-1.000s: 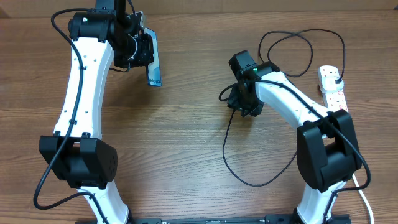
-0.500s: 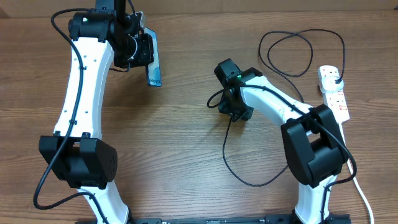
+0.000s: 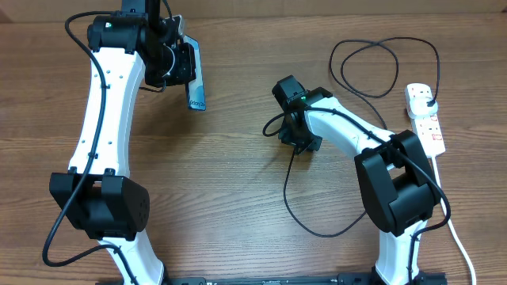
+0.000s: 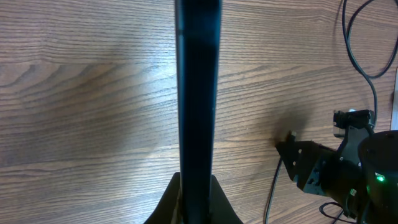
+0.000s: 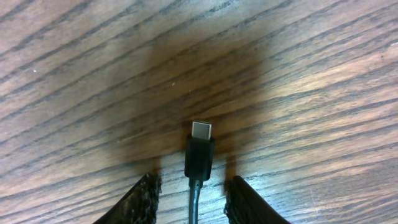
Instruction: Plug charger to phone and switch on socket
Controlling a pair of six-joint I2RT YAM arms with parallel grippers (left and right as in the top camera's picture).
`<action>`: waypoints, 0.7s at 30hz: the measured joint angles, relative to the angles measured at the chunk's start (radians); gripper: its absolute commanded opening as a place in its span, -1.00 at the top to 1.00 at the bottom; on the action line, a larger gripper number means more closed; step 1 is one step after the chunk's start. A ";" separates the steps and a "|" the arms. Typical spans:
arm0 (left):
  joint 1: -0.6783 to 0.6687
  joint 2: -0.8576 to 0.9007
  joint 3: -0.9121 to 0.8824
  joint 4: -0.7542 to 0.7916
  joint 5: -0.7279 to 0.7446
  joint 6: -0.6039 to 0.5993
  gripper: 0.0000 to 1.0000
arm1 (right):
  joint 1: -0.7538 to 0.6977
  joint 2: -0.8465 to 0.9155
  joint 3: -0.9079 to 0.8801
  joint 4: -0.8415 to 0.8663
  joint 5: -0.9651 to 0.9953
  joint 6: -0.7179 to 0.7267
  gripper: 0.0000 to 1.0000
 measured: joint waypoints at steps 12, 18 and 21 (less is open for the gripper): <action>0.000 0.000 0.000 0.000 0.000 -0.003 0.92 | 0.000 0.000 -0.003 -0.002 -0.018 0.001 0.55; 0.000 0.000 0.000 0.000 0.000 -0.003 0.92 | 0.000 0.000 -0.003 -0.003 -0.016 0.001 0.62; 0.000 0.000 0.000 0.000 0.000 -0.004 0.91 | 0.000 0.000 -0.003 -0.005 -0.014 0.001 0.65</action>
